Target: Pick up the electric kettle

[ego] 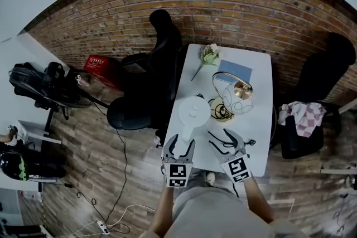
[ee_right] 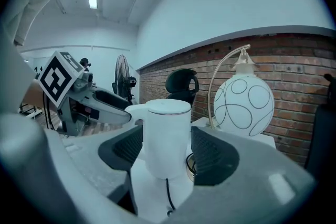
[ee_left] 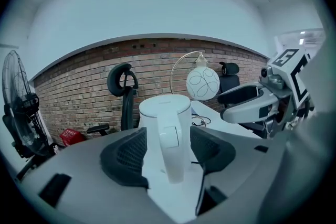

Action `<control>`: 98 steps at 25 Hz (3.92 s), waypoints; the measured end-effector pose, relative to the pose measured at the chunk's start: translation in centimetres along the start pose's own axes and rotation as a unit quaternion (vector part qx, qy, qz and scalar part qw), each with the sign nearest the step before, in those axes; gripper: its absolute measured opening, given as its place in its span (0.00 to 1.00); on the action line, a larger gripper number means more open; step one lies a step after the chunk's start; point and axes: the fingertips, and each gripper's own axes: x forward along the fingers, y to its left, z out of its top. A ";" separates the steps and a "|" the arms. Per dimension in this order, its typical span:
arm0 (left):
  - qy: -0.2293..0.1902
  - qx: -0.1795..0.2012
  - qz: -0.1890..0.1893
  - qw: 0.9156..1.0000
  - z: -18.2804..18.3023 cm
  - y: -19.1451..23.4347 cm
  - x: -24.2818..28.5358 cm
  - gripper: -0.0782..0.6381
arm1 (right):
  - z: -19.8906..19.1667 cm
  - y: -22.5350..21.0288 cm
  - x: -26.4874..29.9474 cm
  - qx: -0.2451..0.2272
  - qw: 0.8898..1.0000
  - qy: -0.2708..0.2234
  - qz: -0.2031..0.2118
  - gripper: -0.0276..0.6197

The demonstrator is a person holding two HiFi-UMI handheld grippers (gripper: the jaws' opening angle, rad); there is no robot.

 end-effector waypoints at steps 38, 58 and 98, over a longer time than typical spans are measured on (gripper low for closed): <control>-0.023 -0.008 -0.113 0.993 0.1 1.1 3.4 0.34 | -3.5 -0.8 12.8 -0.018 0.999 0.022 0.045 0.91; -0.059 -0.015 -0.131 0.989 2.2 1.1 3.6 0.34 | -2.2 -1.7 12.4 -0.043 0.999 0.014 0.030 0.91; -0.125 -0.058 0.045 0.990 4.0 8.4 -9.7 0.34 | 6.9 11.8 13.2 -0.088 0.979 -0.036 0.183 0.90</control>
